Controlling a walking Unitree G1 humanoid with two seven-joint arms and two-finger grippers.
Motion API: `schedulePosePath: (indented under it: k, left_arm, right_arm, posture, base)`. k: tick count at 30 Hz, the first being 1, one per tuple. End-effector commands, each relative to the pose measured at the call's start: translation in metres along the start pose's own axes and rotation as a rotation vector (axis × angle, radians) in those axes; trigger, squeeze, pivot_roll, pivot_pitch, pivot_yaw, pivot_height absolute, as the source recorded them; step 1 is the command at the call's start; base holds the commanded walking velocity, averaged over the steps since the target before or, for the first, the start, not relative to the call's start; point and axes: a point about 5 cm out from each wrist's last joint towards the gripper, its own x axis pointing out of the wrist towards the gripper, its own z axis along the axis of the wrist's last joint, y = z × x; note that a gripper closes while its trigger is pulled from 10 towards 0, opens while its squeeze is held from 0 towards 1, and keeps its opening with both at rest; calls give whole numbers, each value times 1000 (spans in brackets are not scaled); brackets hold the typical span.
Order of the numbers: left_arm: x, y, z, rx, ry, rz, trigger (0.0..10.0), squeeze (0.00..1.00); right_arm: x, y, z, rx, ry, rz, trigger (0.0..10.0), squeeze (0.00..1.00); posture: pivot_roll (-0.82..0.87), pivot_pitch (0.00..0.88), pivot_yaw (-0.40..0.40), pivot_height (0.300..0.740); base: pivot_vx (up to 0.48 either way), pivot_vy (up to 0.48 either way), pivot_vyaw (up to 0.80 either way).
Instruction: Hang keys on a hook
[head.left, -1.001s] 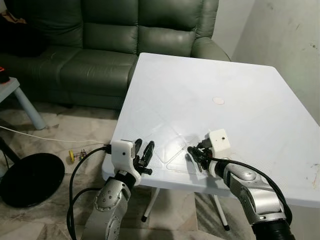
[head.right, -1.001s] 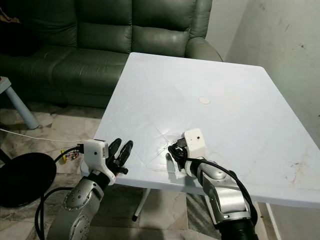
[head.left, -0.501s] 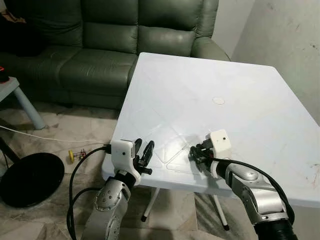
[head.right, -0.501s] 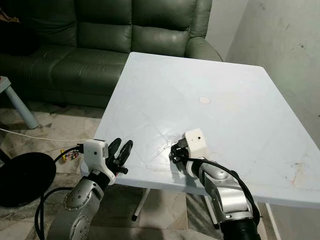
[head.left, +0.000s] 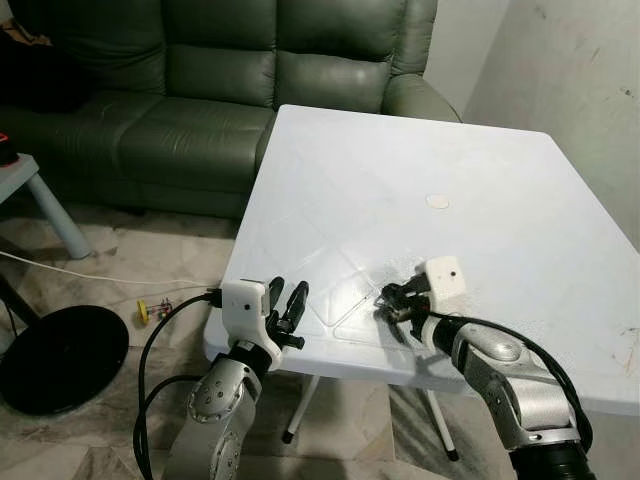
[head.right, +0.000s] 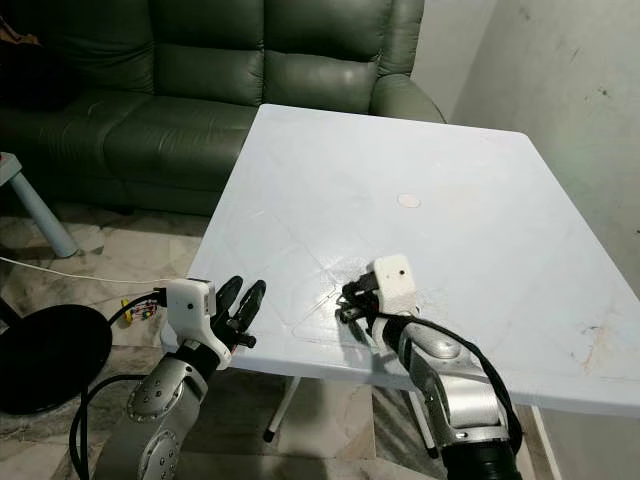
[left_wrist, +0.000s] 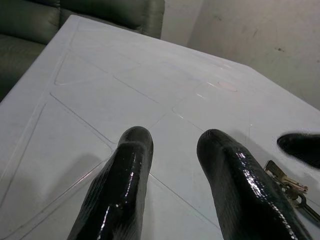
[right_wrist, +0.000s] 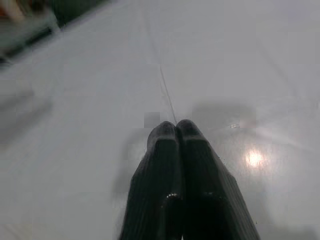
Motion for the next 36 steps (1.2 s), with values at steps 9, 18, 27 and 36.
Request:
schedulePosePath:
  k: [9,18,27,36]
  left_arm:
    - [6,-13,3,-29,-25,-30,10000,0]
    - [6,-14,3,-26,-25,-37,10000,0]
    - [6,-14,3,-26,-26,-39,10000,0]
    - [5,-15,3,-28,-25,-41,10000,0]
  right_arm:
    - [1,-8,4,-21,6,-78,10000,1000]
    - [4,-3,-4,-30,40,-55,10000,1000]
    - [2,1,-9,-58,66,-15,10000,1000]
    - [1,3,-11,-70,74,0,10000,1000]
  posture:
    - [151,30,-99,740]
    - [156,19,-100,740]
    - [156,17,-103,740]
    - [156,16,-105,740]
  base:
    - [0,0,0]
    - [0,0,0]
    - [0,0,0]
    - [0,0,0]
